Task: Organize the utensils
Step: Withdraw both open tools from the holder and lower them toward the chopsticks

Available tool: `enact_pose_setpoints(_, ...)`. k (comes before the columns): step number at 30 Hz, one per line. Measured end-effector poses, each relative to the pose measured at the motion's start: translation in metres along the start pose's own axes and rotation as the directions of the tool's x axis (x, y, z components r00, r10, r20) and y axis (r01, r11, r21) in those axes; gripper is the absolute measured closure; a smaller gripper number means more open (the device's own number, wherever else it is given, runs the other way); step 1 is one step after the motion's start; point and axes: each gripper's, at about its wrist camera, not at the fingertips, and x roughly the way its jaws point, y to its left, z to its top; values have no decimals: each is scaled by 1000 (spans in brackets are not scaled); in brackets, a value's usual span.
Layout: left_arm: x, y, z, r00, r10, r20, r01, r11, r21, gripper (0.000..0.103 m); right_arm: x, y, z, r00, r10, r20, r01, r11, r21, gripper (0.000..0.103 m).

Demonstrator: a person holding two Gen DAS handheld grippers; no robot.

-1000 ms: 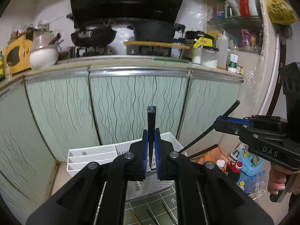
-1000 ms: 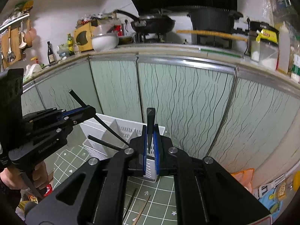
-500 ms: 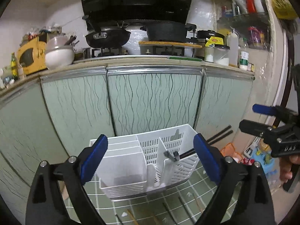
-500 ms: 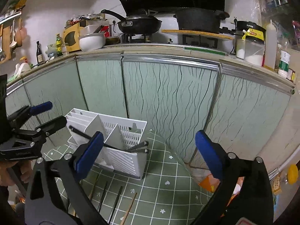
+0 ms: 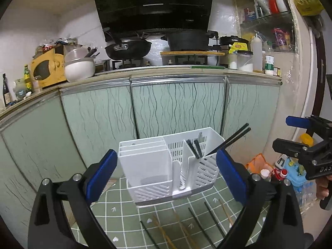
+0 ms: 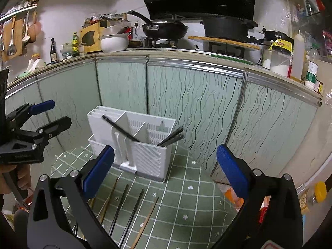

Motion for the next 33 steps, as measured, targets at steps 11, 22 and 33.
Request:
enact_pose_setpoints(11,-26,-5,-31,999,44,-15,-43,998,55,10,-10,6,-31,999,14,-31,-14,1000,14,8)
enact_pose_setpoints(22,-39,-13,-51,999,-29,-29,29,1000,3,10,-20,3,-59,999,16,-38,-14,999,42,8)
enact_pose_setpoints(33,-43,-5,-84,999,-20,-45,17,997,-70,10,-22,16,-94,998,-7,-59,7,1000,-2,8)
